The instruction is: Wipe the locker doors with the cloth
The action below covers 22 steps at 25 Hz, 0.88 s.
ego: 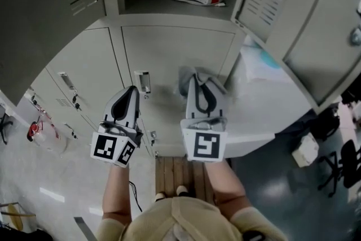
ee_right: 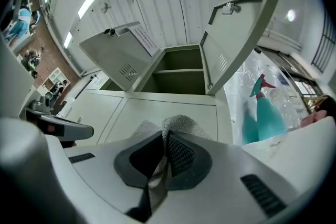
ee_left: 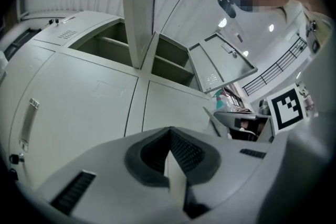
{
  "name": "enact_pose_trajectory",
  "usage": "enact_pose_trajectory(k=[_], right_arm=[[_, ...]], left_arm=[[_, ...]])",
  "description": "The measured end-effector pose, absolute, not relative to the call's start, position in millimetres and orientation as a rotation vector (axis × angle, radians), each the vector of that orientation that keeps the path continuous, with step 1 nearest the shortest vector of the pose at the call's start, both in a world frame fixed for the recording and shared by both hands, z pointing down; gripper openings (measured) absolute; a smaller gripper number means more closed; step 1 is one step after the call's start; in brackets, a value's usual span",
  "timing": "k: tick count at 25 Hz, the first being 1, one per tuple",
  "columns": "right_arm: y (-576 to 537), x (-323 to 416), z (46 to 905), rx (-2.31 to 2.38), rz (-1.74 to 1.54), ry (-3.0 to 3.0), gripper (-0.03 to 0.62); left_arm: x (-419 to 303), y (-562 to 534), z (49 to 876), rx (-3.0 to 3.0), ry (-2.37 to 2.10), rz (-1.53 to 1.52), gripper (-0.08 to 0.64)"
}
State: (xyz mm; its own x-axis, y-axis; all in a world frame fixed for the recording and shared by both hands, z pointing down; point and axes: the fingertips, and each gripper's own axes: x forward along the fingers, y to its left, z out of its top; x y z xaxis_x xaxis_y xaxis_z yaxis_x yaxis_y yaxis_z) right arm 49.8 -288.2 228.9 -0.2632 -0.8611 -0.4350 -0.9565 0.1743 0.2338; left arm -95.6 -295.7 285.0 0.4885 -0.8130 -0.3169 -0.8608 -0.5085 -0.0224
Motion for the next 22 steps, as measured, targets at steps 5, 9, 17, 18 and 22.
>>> enact_pose_trajectory(k=[5, 9, 17, 18, 22], right_arm=[[-283, 14, 236, -1.65, 0.653, 2.318, 0.005], [-280, -20, 247, -1.562, 0.636, 2.404, 0.005], [-287, -71, 273, -1.468, 0.607, 2.534, 0.005], [-290, -76, 276, -1.463, 0.614, 2.548, 0.005], [-304, -93, 294, -1.461, 0.623, 2.62, 0.005]], left_arm=[[-125, -285, 292, -2.468, 1.562, 0.375, 0.0], [-148, -275, 296, -2.406, 1.648, 0.35, 0.001], [-185, -257, 305, -2.302, 1.784, 0.301, 0.001], [-188, -255, 306, -2.292, 1.798, 0.297, 0.001], [-197, -251, 311, -2.266, 1.839, 0.278, 0.002]])
